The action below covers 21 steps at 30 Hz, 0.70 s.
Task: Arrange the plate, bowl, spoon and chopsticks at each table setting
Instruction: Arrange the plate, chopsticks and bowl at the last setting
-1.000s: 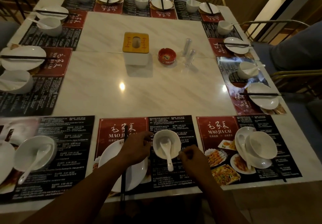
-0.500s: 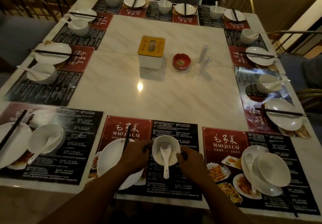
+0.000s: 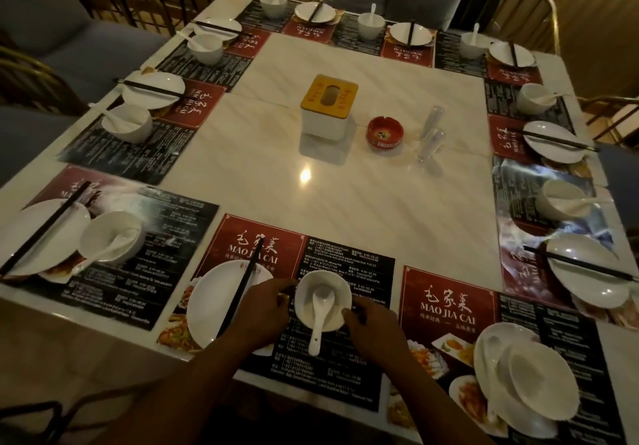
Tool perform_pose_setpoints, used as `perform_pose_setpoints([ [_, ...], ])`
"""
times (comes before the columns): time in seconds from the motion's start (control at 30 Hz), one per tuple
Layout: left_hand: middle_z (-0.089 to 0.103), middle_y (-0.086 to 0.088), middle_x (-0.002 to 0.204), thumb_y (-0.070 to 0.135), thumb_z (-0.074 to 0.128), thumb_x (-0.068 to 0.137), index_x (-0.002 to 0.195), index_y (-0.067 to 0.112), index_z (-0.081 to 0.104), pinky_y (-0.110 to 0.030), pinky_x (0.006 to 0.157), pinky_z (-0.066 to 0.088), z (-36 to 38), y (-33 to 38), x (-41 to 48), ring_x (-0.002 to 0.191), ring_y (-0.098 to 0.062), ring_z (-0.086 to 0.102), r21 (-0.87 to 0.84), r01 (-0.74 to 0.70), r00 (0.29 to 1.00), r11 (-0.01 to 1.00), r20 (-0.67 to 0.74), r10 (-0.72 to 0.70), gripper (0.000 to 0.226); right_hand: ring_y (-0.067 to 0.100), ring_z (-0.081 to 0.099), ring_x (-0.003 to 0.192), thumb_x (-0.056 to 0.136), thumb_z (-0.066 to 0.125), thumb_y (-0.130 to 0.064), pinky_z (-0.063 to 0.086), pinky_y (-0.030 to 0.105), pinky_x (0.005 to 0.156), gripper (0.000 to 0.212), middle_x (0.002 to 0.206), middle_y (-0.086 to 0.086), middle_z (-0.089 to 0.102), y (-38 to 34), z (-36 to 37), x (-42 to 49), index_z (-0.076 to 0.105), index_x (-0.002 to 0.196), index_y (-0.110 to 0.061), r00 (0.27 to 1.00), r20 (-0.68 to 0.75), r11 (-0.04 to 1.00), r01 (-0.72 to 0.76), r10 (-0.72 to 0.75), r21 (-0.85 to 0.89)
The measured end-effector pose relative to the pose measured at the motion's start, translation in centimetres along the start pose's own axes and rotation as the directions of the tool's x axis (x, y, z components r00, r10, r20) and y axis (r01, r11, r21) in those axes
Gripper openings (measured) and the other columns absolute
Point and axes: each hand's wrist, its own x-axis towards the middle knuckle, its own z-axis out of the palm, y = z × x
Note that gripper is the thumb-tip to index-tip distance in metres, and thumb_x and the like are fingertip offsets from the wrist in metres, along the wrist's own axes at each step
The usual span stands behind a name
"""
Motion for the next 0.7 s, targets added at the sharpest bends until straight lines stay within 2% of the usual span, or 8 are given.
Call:
perform_pose_setpoints([
  [0.1, 0.067, 0.019, 0.101, 0.018, 0.068, 0.090, 0.113, 0.034, 0.067, -0.026, 0.072, 0.058, -0.3, 0.7, -0.4, 0.089, 0.000, 0.064, -0.037, 0.034, 0.997, 0.999, -0.065, -0.037, 0.028, 0.001, 0.061, 0.087, 0.096, 0.059, -0.039, 0.047, 0.018, 0.072, 0.023, 0.104, -0.011, 0.069, 1.0, -1.4, -0.6, 0.064, 0.117, -0.031, 1.000, 0.013, 1.000, 0.004, -0.004, -0.023],
  [0.17, 0.065, 0.019, 0.094, 0.018, 0.070, 0.089, 0.105, 0.038, 0.065, -0.019, 0.067, 0.052, -0.6, 1.3, -0.5, 0.086, 0.000, 0.063, 0.013, -0.010, 0.992, 1.000, -0.124, 0.011, 0.026, -0.001, 0.061, 0.085, 0.094, 0.060, -0.036, 0.048, 0.014, 0.071, 0.020, 0.102, -0.012, 0.068, 2.2, -2.7, -1.5, 0.066, 0.112, -0.029, 0.999, 0.037, 0.999, 0.004, -0.002, -0.041],
  [0.27, 0.062, 0.020, 0.082, 0.016, 0.072, 0.087, 0.094, 0.035, 0.064, -0.012, 0.063, 0.038, -1.1, 3.0, 0.0, 0.075, 0.004, 0.058, 0.145, -0.157, 0.968, 0.977, -0.172, 0.182, 0.022, -0.003, 0.062, 0.084, 0.095, 0.060, -0.034, 0.049, 0.011, 0.070, 0.020, 0.104, -0.012, 0.070, 4.0, -5.2, -3.2, 0.067, 0.113, -0.028, 1.000, 0.013, 0.998, -0.014, 0.015, -0.063],
  [0.37, 0.072, -0.001, 0.093, 0.007, 0.071, 0.085, 0.105, 0.019, 0.071, -0.020, 0.067, 0.044, -0.1, 4.9, 1.2, 0.080, -0.011, 0.063, 0.231, -0.280, 0.937, 0.932, -0.147, 0.318, 0.024, -0.010, 0.061, 0.080, 0.093, 0.060, -0.033, 0.049, 0.010, 0.071, 0.014, 0.088, -0.025, 0.065, 6.0, -8.0, -6.1, 0.069, 0.105, -0.034, 0.994, -0.105, 0.995, -0.052, 0.043, -0.083],
  [0.47, 0.071, -0.010, 0.107, 0.002, 0.069, 0.083, 0.115, 0.011, 0.070, -0.035, 0.078, 0.052, 2.5, 7.6, 1.6, 0.093, -0.027, 0.066, 0.222, -0.389, 0.901, 0.894, -0.110, 0.419, 0.033, -0.011, 0.061, 0.077, 0.091, 0.064, -0.036, 0.046, 0.008, 0.066, 0.014, 0.085, -0.023, 0.066, 8.2, -10.4, -9.2, 0.068, 0.104, -0.035, 0.968, -0.228, 0.987, -0.129, 0.104, -0.096],
  [0.57, 0.070, -0.010, 0.106, 0.001, 0.068, 0.081, 0.112, 0.010, 0.071, -0.039, 0.081, 0.056, 6.0, 9.9, 1.1, 0.093, -0.027, 0.067, 0.193, -0.514, 0.849, 0.835, -0.025, 0.528, 0.032, -0.004, 0.058, 0.078, 0.092, 0.065, -0.037, 0.040, 0.009, 0.067, 0.023, 0.096, -0.010, 0.072, 10.5, -12.0, -12.1, 0.068, 0.113, -0.029, 0.938, -0.303, 0.966, -0.220, 0.171, -0.138],
  [0.63, 0.069, -0.007, 0.105, 0.003, 0.067, 0.083, 0.111, 0.011, 0.071, -0.038, 0.078, 0.056, 8.1, 11.1, 0.6, 0.093, -0.025, 0.066, 0.161, -0.536, 0.843, 0.829, 0.041, 0.537, 0.030, -0.003, 0.059, 0.080, 0.092, 0.065, -0.036, 0.039, 0.009, 0.065, 0.024, 0.101, -0.008, 0.072, 11.9, -12.9, -13.8, 0.066, 0.115, -0.030, 0.917, -0.333, 0.958, -0.268, 0.220, -0.105],
  [0.7, 0.068, -0.004, 0.103, 0.007, 0.066, 0.085, 0.112, 0.013, 0.071, -0.036, 0.077, 0.056, 9.9, 11.8, 0.0, 0.092, -0.021, 0.065, 0.133, -0.548, 0.836, 0.826, 0.093, 0.540, 0.029, -0.004, 0.061, 0.076, 0.092, 0.065, -0.034, 0.041, 0.008, 0.063, 0.022, 0.097, -0.010, 0.072, 13.1, -13.7, -15.4, 0.066, 0.114, -0.030, 0.904, -0.348, 0.955, -0.289, 0.247, -0.073],
])
